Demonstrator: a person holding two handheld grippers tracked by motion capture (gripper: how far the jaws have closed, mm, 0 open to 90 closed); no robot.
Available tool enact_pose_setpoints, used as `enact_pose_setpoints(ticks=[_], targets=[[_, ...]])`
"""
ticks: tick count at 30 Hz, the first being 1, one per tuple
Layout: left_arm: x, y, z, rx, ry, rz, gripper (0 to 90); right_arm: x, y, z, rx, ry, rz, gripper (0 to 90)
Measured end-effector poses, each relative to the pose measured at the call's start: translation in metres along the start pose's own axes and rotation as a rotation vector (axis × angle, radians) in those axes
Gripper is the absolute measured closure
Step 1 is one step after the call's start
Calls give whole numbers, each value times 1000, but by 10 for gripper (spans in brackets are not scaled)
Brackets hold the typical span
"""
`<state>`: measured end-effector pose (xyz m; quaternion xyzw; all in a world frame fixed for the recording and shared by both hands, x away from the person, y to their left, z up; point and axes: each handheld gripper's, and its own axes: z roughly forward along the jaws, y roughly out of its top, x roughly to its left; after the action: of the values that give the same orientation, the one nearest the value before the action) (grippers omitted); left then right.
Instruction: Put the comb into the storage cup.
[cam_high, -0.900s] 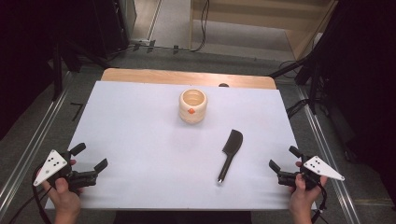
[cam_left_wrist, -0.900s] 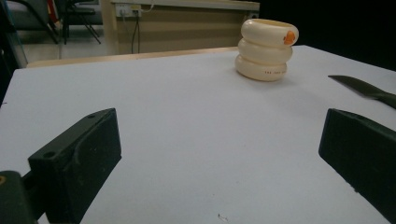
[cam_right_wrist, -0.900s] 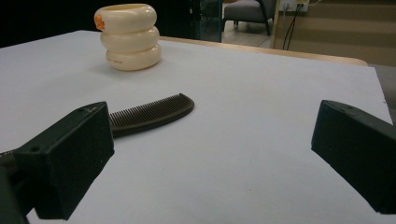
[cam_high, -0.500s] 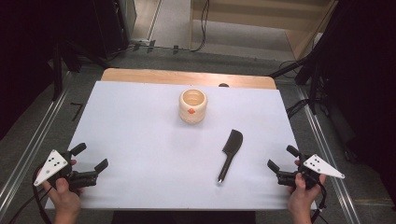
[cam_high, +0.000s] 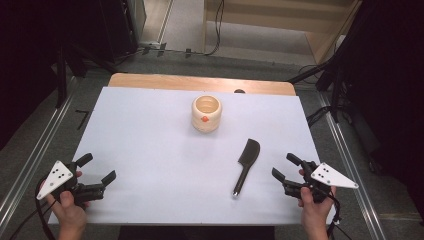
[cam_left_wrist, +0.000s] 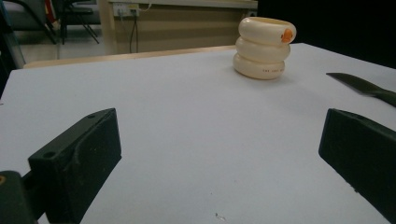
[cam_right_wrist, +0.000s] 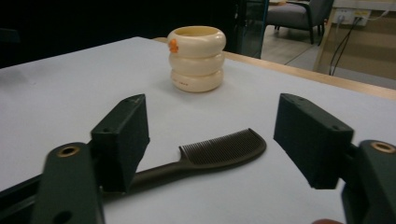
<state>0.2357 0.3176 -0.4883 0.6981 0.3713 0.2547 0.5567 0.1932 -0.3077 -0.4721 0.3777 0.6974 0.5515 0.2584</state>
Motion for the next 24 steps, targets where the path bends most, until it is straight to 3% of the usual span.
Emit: enact_pose_setpoints(ticks=[1,3,4,5,10,12,14,18,24], targets=[[0,0,0,1,1,0,0,6,4,3,10,35,-9,384],[0,0,0,0,0,-1,0,9,6,5,19,48,-14,418],[0,0,0,1,2,-3,0,13,10,9,40,118,-28,535],[0,0,0,1,1,-5,0,16,13,11,54,141,-35,556],[2,0,-1,-7,2,-19,0,30,23,23,110,193,-73,672],[2,0,-1,-8,1,-19,0,32,25,24,107,213,-79,710],[2,0,-1,-6,1,-15,0,38,28,32,125,245,-95,799],[2,0,-1,-5,1,-13,0,45,30,41,147,261,-109,874],[1,0,-1,-6,-1,-12,0,55,35,57,222,292,-150,878]])
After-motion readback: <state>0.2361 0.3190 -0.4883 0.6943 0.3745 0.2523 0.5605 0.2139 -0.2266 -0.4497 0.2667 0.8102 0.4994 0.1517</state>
